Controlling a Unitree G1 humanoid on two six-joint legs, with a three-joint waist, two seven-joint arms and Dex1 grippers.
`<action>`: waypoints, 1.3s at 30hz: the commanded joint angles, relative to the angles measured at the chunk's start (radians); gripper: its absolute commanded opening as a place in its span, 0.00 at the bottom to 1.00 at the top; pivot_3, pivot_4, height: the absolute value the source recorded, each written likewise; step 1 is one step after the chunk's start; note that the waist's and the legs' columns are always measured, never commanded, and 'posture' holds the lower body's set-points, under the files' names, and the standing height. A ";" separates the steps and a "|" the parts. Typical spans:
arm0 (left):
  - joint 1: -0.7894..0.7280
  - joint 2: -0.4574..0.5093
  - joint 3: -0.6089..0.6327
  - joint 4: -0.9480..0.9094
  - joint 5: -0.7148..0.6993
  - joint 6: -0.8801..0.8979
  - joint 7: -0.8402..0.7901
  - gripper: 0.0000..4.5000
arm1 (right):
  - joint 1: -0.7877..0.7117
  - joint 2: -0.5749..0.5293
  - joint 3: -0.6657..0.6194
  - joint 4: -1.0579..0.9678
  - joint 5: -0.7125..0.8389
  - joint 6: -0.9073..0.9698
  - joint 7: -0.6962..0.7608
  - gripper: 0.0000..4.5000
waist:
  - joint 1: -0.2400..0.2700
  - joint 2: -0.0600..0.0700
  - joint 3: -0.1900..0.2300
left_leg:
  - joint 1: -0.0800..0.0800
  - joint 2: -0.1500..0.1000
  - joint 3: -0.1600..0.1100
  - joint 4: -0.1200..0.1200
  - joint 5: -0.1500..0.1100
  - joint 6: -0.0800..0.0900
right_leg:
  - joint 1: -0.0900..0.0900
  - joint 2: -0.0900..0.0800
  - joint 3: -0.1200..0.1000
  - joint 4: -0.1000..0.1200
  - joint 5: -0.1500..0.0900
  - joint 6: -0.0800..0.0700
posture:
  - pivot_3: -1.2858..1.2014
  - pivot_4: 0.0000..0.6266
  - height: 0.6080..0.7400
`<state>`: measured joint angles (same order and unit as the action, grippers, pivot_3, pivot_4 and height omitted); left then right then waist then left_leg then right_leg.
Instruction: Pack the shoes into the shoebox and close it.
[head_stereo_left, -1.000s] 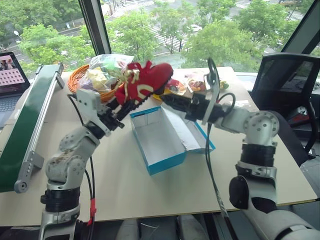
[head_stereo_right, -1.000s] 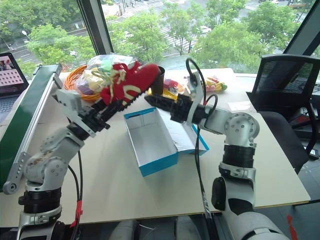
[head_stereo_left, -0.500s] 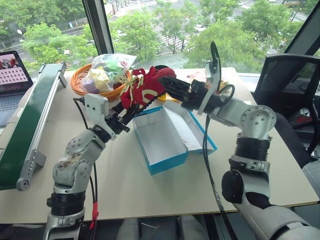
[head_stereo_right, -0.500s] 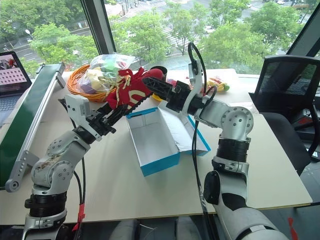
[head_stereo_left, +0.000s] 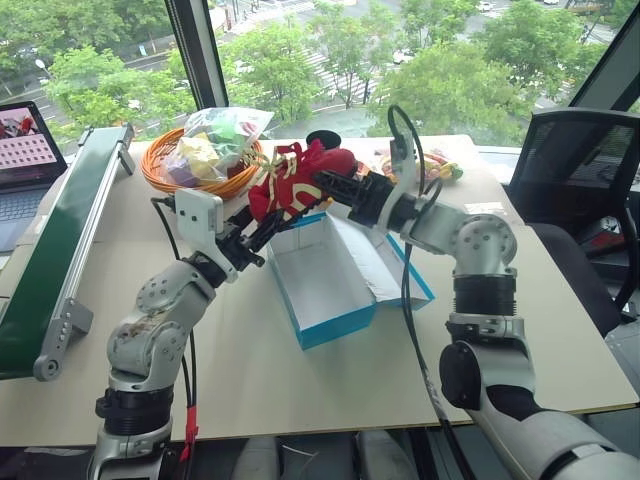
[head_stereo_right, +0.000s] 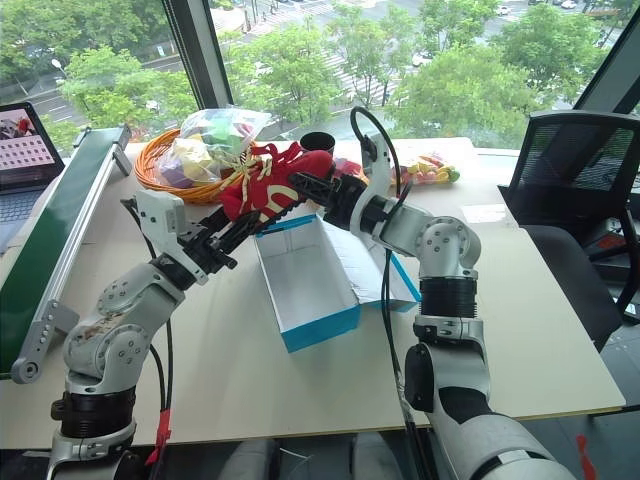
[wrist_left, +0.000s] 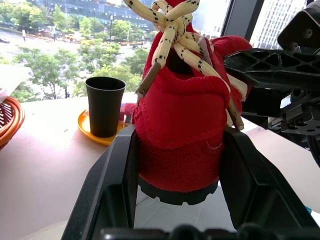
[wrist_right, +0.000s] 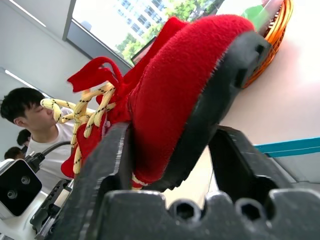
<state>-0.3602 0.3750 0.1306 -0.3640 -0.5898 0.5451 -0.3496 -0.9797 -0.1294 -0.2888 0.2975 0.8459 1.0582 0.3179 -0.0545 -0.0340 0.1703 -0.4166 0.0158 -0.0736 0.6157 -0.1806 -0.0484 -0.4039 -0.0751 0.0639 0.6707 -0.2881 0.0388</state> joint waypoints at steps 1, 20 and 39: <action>0.002 0.004 0.011 -0.080 -0.024 -0.005 -0.016 0.43 | -0.040 -0.014 -0.043 0.010 -0.006 -0.065 -0.012 0.24 | 0.001 0.000 0.000 | 0.000 0.000 0.000 0.000 0.000 0.000 | 0.000 0.000 0.000 0.000 0.000 0.000 | 0.52 0.24 0.98; 0.337 0.349 0.022 -0.191 0.039 0.047 -0.232 1.00 | -0.246 -0.311 0.404 0.014 -0.348 -0.154 0.377 0.09 | -0.012 0.003 0.002 | 0.001 0.000 0.000 -0.004 0.000 0.000 | 0.000 0.000 0.000 -0.005 0.000 0.000 | 0.52 0.24 0.98; 0.412 0.198 -0.024 -0.255 0.112 0.021 -0.152 1.00 | -0.108 -0.387 0.758 0.138 -0.659 -0.256 0.649 0.09 | 0.003 0.003 0.002 | 0.000 0.000 0.001 -0.002 0.000 0.000 | 0.000 0.000 0.000 -0.005 0.000 0.000 | 0.52 0.24 0.98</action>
<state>0.0444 0.5810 0.1097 -0.5748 -0.4911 0.5890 -0.5152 -1.0595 -0.5164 0.4690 0.4184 0.2361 0.8540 0.9638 -0.0514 -0.0307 0.1724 -0.4160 0.0164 -0.0732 0.6138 -0.1807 -0.0484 -0.4031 -0.0752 0.0642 0.6653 -0.2883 0.0387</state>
